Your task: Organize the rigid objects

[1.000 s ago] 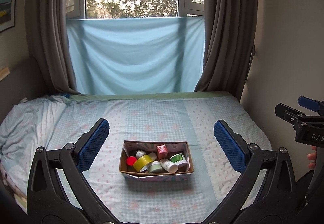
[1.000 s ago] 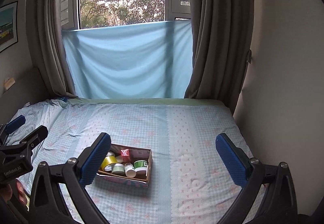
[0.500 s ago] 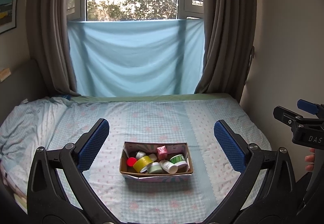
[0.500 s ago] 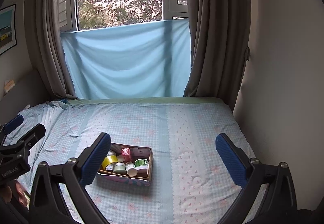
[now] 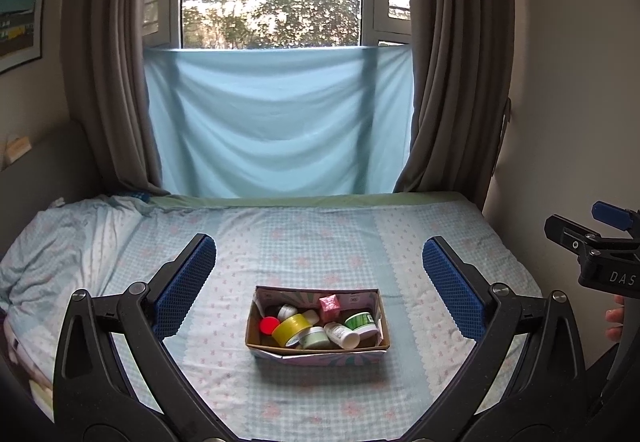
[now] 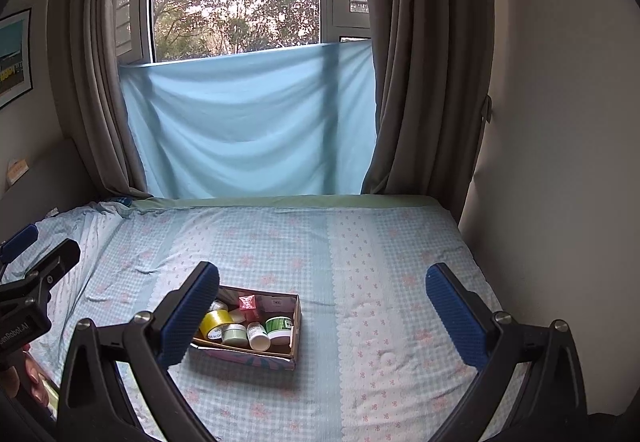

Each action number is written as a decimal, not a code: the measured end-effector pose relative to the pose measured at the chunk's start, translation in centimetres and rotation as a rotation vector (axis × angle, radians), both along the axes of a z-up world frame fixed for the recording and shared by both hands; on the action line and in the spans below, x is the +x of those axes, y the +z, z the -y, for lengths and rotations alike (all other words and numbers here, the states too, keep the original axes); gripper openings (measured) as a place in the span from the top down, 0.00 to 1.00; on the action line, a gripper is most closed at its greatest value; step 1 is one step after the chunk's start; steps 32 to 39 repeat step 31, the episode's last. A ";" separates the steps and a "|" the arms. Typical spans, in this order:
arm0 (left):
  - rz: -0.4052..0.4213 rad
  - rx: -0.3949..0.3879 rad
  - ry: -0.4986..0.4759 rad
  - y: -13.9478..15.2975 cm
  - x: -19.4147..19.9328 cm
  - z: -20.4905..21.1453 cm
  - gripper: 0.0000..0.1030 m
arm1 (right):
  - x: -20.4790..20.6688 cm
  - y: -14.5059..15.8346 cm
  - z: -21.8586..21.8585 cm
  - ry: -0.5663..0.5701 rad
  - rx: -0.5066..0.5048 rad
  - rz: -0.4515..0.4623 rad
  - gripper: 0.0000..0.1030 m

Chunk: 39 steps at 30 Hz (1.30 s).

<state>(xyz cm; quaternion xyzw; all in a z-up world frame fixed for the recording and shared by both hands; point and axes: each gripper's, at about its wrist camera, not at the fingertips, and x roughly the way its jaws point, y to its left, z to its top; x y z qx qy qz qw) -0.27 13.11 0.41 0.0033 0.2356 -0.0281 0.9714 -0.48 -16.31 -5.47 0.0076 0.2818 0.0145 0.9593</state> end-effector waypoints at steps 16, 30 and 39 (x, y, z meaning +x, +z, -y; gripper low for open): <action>0.023 -0.011 0.012 0.1 -0.1 -0.3 0.00 | 0.3 0.1 -0.1 0.001 0.000 0.000 0.00; 0.019 -0.048 0.063 -0.9 0.7 -0.7 0.00 | 1.0 -0.2 0.3 -0.004 0.012 -0.016 0.00; 0.011 -0.047 0.064 -1.1 0.9 -0.7 0.00 | 1.2 -0.3 0.3 -0.003 0.011 -0.022 0.00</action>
